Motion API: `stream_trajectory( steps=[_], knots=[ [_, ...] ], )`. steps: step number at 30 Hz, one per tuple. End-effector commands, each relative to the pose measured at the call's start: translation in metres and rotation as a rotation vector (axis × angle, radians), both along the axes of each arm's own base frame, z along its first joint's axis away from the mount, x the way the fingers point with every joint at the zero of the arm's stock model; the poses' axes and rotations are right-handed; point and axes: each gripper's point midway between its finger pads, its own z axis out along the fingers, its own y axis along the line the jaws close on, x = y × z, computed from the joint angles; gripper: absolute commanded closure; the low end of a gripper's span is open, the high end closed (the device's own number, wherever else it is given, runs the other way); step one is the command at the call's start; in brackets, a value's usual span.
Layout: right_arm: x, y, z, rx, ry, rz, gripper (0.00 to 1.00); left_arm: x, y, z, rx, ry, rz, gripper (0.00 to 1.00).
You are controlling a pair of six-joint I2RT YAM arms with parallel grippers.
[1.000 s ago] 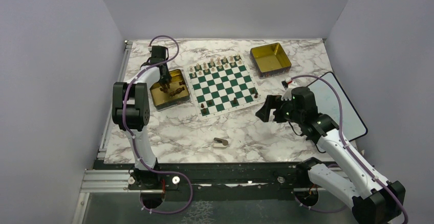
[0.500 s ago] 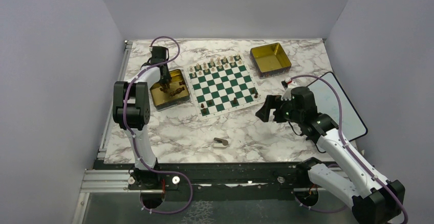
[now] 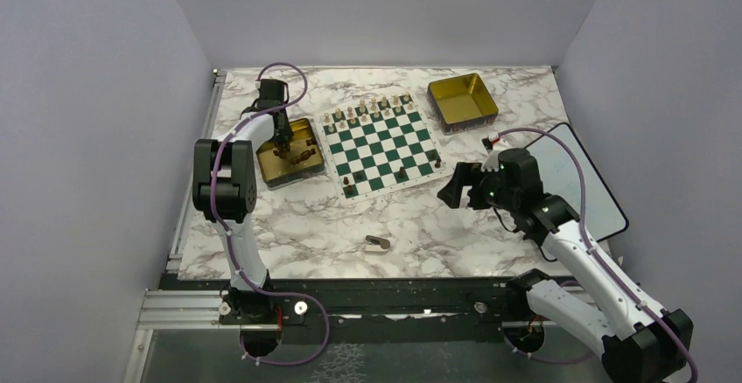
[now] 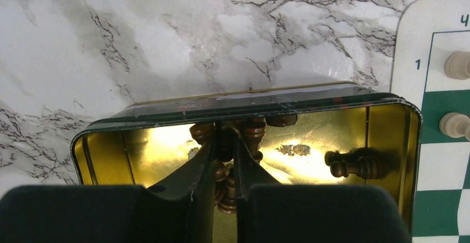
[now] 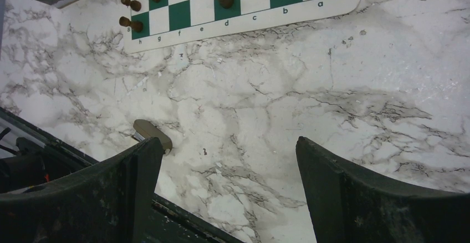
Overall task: Set up the chess pieces on the board
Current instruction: Pick up the chess piece from the storage box.
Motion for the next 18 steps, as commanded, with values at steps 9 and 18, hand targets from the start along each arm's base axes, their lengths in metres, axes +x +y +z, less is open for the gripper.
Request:
stream_trajectory(
  steps=[9, 18],
  knots=[
    [-0.007, -0.003, -0.002, 0.01, -0.014, 0.003, 0.04, -0.016, -0.013, 0.041, -0.072, -0.025, -0.034, 0.88],
    [-0.007, -0.004, 0.003, 0.005, -0.026, 0.003, 0.04, -0.026, -0.031, 0.076, -0.149, -0.038, -0.096, 0.88]
  ],
)
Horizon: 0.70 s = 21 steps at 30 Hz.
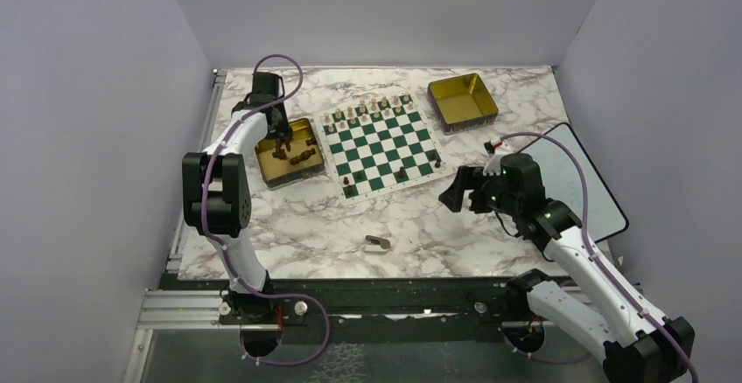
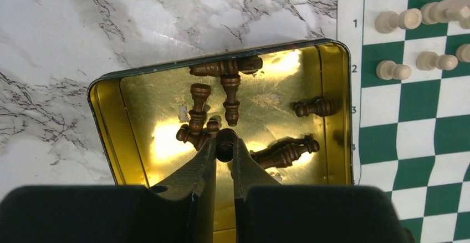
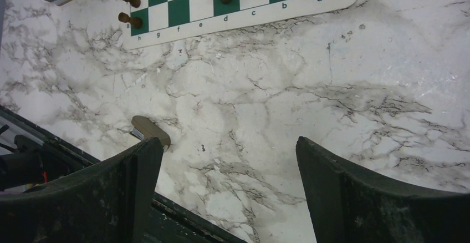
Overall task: Set up the chess pieces on the board
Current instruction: Pick up the chess piece from the storage box.
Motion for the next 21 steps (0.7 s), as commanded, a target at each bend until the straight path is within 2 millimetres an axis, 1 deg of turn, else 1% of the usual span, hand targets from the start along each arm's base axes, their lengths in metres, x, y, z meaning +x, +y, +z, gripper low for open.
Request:
stream_trajectory(
  steps=[1, 6, 11, 14, 16, 21],
  knots=[
    [-0.001, 0.0, 0.005, 0.003, -0.009, 0.004, 0.04, -0.006, -0.02, 0.038, -0.09, -0.038, -0.057, 0.88],
    [0.001, -0.002, 0.008, 0.0, -0.018, -0.002, 0.04, -0.01, -0.045, 0.059, -0.098, -0.065, -0.11, 0.88],
    [0.002, -0.001, 0.015, -0.009, -0.032, 0.015, 0.04, -0.015, -0.083, 0.08, -0.102, -0.098, -0.177, 0.87],
    [0.003, 0.0, 0.016, -0.011, -0.027, 0.016, 0.04, -0.02, -0.113, 0.088, -0.103, -0.11, -0.236, 0.87],
    [0.003, 0.0, 0.017, -0.008, -0.023, 0.016, 0.04, -0.024, -0.137, 0.09, -0.114, -0.113, -0.294, 0.87],
    [0.0, 0.0, 0.019, 0.01, -0.028, 0.008, 0.04, -0.039, -0.19, 0.087, -0.108, -0.091, -0.404, 0.87]
  ],
)
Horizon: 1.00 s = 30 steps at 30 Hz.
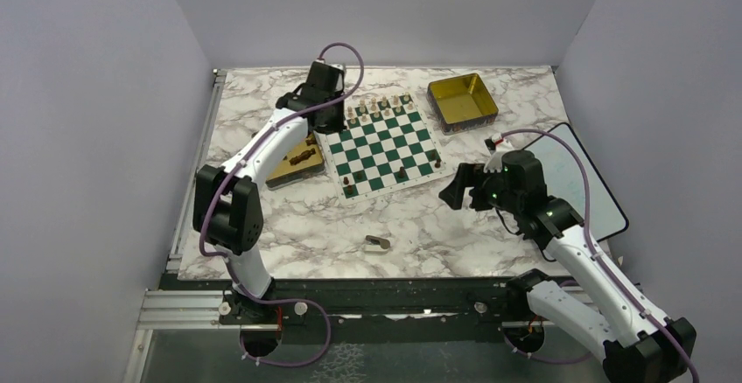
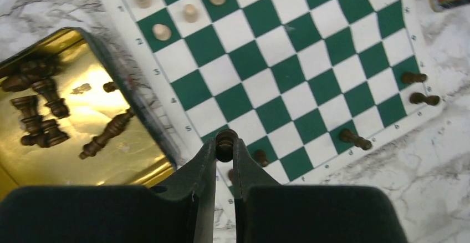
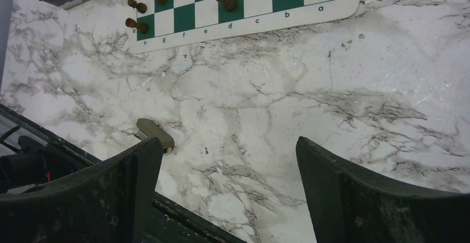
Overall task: Set up the chess pieces on the board
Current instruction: Place the chess piece on the chessboard.
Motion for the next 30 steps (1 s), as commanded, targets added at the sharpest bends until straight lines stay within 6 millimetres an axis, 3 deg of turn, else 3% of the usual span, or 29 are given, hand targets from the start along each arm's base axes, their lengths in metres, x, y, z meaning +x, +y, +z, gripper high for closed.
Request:
stream_trajectory(
  steps=[1, 12, 30],
  knots=[
    [-0.002, -0.001, 0.009, 0.012, -0.018, 0.005, 0.04, -0.013, -0.045, 0.011, -0.007, -0.006, -0.085, 0.87],
    [-0.005, -0.002, 0.007, 0.006, -0.009, -0.001, 0.04, -0.039, -0.106, -0.021, 0.071, 0.024, -0.148, 0.87],
    [-0.005, -0.005, 0.006, -0.005, -0.013, -0.008, 0.04, -0.041, -0.111, -0.083, 0.122, 0.091, -0.124, 0.87]
  ],
)
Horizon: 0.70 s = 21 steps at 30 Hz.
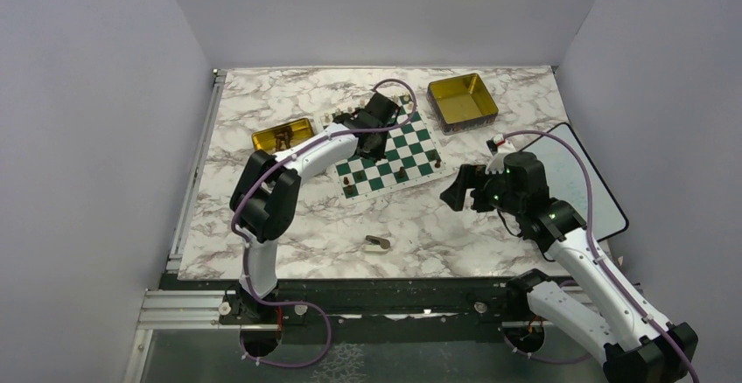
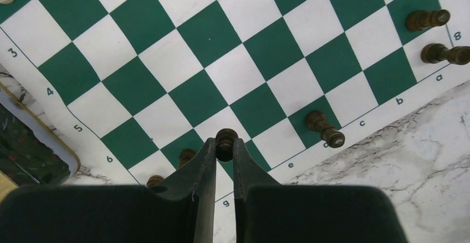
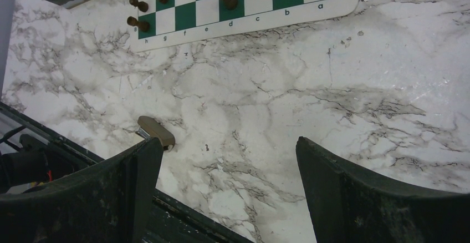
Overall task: Set up the chess pieces on the board
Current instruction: Place the chess piece on the chessboard.
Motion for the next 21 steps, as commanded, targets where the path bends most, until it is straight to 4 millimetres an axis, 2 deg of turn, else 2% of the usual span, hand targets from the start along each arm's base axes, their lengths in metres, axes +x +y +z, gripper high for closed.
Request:
stream_trajectory(
  steps=[1, 10, 21],
  knots=[
    [0.0, -0.003, 0.003, -0.008, -0.012, -0.006, 0.04, 0.001, 0.004, -0.015, 0.014, 0.003, 0.029, 0.87],
    [0.002, -0.002, 0.003, -0.013, -0.011, -0.002, 0.04, -0.006, 0.008, -0.033, 0.028, 0.03, 0.028, 0.87],
    [0.002, -0.002, 0.005, -0.009, -0.011, 0.0, 0.04, -0.01, 0.008, -0.044, 0.028, 0.049, 0.019, 0.88]
  ],
)
